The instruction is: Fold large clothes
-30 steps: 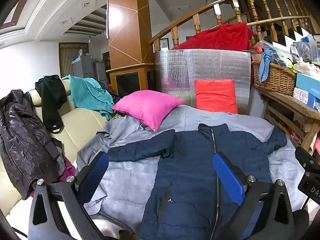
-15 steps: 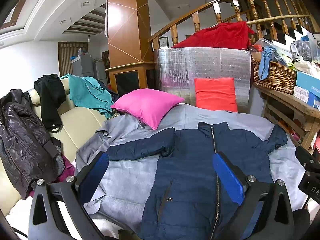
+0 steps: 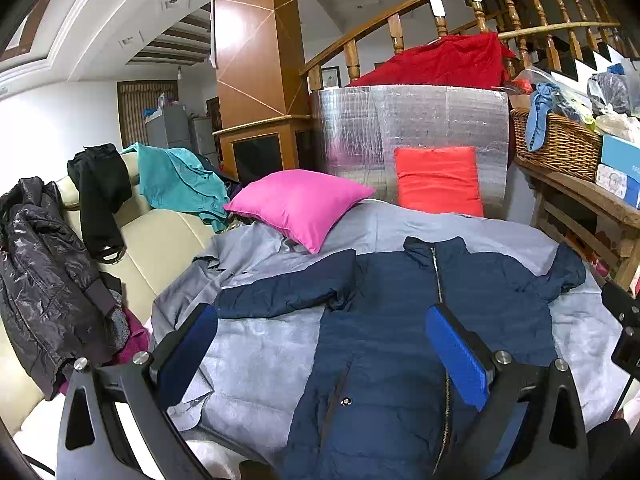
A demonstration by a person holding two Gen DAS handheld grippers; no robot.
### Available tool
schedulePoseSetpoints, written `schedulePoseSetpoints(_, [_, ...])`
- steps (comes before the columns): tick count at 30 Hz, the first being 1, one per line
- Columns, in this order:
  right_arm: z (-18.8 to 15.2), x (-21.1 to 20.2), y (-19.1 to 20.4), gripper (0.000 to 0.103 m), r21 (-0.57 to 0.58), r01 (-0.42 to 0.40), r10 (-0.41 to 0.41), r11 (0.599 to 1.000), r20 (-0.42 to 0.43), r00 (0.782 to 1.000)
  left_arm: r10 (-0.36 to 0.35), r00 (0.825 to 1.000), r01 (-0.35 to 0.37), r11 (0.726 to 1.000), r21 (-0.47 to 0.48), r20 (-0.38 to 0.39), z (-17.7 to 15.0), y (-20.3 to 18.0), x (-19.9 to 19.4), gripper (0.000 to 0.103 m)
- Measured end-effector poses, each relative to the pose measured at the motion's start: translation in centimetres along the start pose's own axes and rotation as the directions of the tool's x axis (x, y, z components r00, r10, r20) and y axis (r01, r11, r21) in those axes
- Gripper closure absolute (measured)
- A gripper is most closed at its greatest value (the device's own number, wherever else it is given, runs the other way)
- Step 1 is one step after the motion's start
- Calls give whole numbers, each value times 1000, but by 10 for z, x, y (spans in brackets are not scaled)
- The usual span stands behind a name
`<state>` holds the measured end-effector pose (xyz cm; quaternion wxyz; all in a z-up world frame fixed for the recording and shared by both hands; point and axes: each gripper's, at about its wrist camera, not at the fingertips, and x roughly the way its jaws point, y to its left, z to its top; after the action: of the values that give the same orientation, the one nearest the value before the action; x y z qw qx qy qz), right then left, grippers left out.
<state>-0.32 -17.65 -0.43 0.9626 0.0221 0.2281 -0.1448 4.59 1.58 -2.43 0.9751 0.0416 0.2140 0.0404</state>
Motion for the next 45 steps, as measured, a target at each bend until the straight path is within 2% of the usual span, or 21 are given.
schedulePoseSetpoints(8, [15,26,-4,0,16,20,-20,1000,10,1000,9,1000,-9,1000,12,-23,3,-3,25,0])
schedulePoseSetpoints(14, [26,63,-13,0,39,38,-38,999,-3,999,10,998,-9,1000,19,-54,6,-13,54,0])
schedulePoseSetpoints(21, [33,121,-37,0,94,83,-79,992,-50,996,-3,996,7,999,48,-87,10,-41,99,0])
schedulePoseSetpoints(32, [31,233,-92,0,188,169,-141,967,-155,978,-40,988,53,995,82,-151,9,-94,174,0])
schedulePoseSetpoints(36, [30,274,-119,0,234,167,-123,958,-190,974,-54,981,72,993,89,-184,5,-111,200,0])
schedulePoseSetpoints(38, [28,293,-136,0,273,139,-86,952,-198,977,-74,971,98,990,97,-229,-2,-121,220,0])
schedulePoseSetpoints(40, [20,321,-166,0,361,71,8,930,-213,977,-96,944,130,987,91,-315,-13,-129,246,0])
schedulePoseSetpoints(42, [7,353,-203,0,487,-11,137,873,-224,965,-105,913,151,985,86,-393,-28,-134,273,0])
schedulePoseSetpoints(43, [0,364,-217,0,538,-27,175,843,-227,958,-89,900,144,984,100,-426,-38,-137,286,0])
schedulePoseSetpoints(45, [-20,392,-255,0,663,-41,249,748,-222,943,-29,882,112,983,148,-471,-57,-142,307,0])
